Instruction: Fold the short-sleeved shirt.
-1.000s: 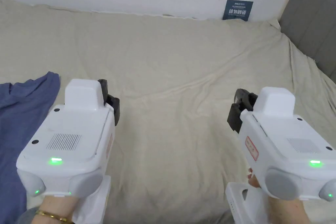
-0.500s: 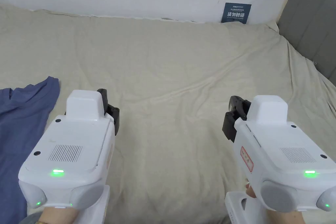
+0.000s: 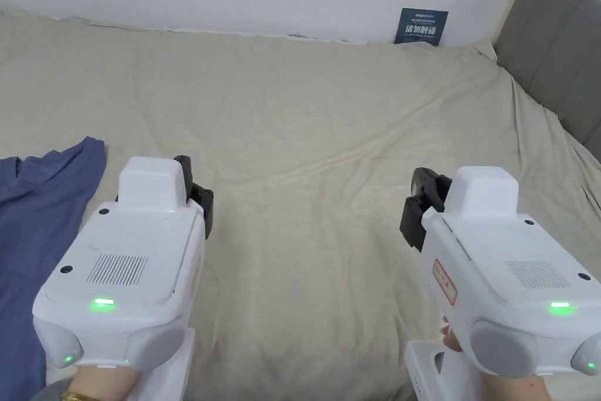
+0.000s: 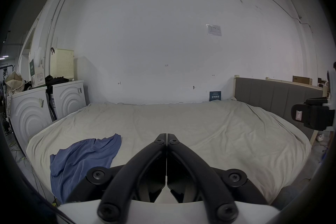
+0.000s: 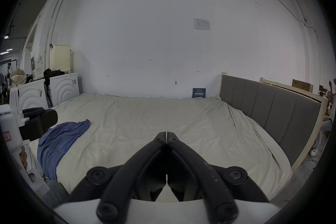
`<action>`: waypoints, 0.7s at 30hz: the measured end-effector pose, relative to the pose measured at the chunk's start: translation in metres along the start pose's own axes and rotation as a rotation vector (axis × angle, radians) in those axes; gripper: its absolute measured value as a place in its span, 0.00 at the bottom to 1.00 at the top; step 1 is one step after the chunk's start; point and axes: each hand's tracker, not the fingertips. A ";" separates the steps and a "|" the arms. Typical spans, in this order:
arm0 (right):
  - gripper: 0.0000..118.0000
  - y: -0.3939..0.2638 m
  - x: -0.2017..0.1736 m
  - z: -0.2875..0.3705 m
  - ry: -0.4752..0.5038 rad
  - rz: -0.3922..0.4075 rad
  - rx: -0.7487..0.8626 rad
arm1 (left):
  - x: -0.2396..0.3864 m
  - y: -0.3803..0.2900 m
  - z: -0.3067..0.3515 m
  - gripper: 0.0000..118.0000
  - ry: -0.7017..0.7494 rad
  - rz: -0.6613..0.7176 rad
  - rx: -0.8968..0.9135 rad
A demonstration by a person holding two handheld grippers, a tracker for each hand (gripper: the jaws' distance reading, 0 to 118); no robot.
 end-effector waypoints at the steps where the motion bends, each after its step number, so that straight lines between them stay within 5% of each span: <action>1: 0.01 0.001 0.000 0.000 0.001 0.001 0.001 | 0.000 0.000 0.000 0.00 0.001 0.001 0.001; 12: 0.01 0.014 -0.036 -0.009 0.101 0.056 0.030 | -0.028 0.003 0.011 0.00 0.079 0.025 0.006; 21: 0.01 0.021 -0.106 -0.025 0.326 0.103 0.042 | -0.088 0.001 0.046 0.00 0.296 0.035 0.016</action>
